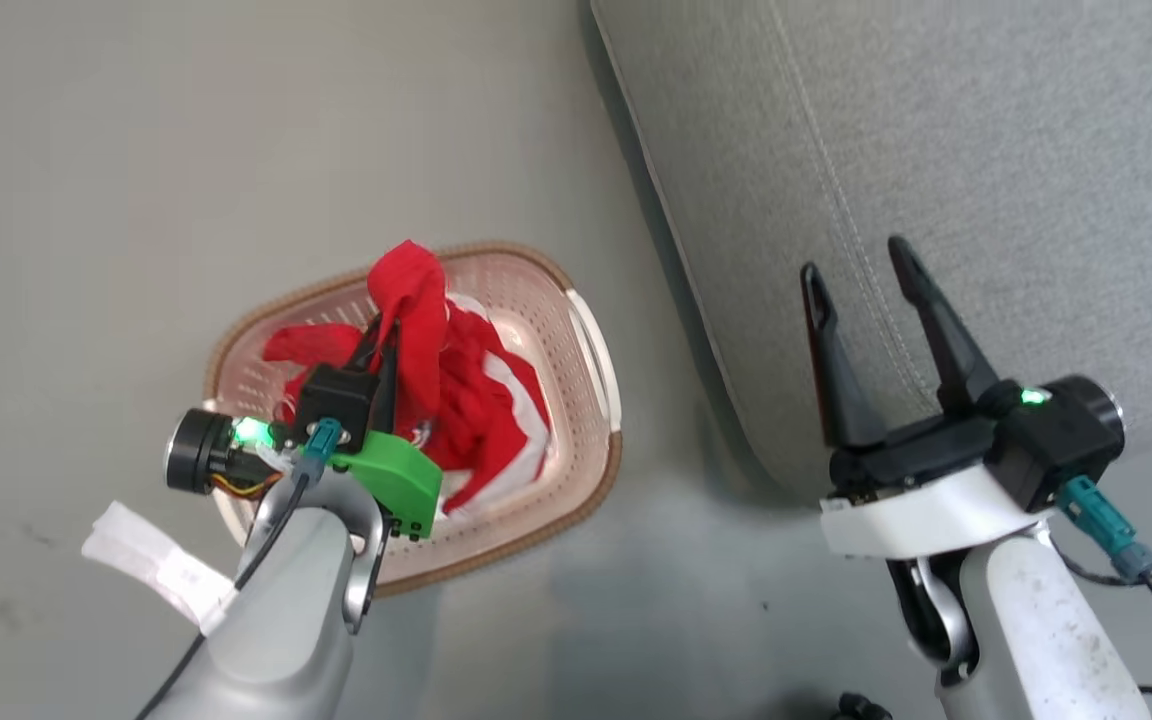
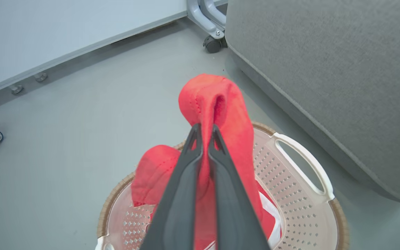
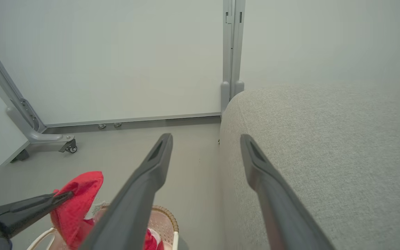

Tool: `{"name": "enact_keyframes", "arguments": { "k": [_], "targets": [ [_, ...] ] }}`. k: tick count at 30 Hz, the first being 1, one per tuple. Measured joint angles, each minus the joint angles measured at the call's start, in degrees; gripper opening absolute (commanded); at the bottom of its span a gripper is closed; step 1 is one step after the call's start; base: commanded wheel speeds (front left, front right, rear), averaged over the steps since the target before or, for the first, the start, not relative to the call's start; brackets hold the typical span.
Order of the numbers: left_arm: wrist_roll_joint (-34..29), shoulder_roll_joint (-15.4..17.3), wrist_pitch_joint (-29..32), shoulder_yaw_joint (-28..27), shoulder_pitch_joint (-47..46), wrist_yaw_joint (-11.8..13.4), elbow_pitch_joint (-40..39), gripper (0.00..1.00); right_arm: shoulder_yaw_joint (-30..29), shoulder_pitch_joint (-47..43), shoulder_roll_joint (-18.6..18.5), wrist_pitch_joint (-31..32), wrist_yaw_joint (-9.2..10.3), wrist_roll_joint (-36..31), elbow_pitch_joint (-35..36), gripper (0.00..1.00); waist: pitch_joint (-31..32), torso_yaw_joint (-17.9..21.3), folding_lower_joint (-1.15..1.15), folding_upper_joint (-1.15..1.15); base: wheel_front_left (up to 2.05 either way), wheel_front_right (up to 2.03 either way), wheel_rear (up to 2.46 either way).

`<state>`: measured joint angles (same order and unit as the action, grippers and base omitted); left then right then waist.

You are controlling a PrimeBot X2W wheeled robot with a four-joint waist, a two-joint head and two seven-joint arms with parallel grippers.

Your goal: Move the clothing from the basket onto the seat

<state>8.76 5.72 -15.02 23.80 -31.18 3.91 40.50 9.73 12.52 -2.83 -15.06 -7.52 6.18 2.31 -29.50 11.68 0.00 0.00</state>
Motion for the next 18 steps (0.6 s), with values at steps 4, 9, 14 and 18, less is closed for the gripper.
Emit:
{"name": "enact_keyframes", "arguments": {
  "k": [4, 9, 14, 18],
  "targets": [
    [0.13, -0.51, -0.01, -1.74, 3.43, 0.14, -5.43, 0.00, 0.82, -2.92, -0.32, 0.00, 0.00, 0.11, -2.90, 1.00, 5.18, -1.20, 0.00, 0.00, 0.00, 0.00, 0.00],
    [-0.31, -0.57, 0.00, -3.90, 6.60, 0.15, -12.27, 0.00, 3.27, -5.14, -1.19, 0.00, 0.00, 0.59, -6.06, 1.00, 11.39, -2.27, 0.00, 0.00, 0.00, 0.00, 0.00],
    [-1.49, -1.05, 0.00, -4.75, 7.69, 0.00, -18.18, 0.00, 5.73, -6.77, -1.56, 0.00, 0.00, 1.74, -8.18, 1.00, 16.61, -2.75, 0.00, 0.00, 0.00, 0.00, 0.00],
    [-1.94, -1.60, -0.01, -4.36, 7.60, -0.45, -21.81, 0.00, 7.43, -7.69, -2.00, 0.01, 0.00, 2.58, -9.54, 1.00, 19.99, -2.95, 0.00, 0.00, 0.00, 0.00, 0.00]
  ]
}}
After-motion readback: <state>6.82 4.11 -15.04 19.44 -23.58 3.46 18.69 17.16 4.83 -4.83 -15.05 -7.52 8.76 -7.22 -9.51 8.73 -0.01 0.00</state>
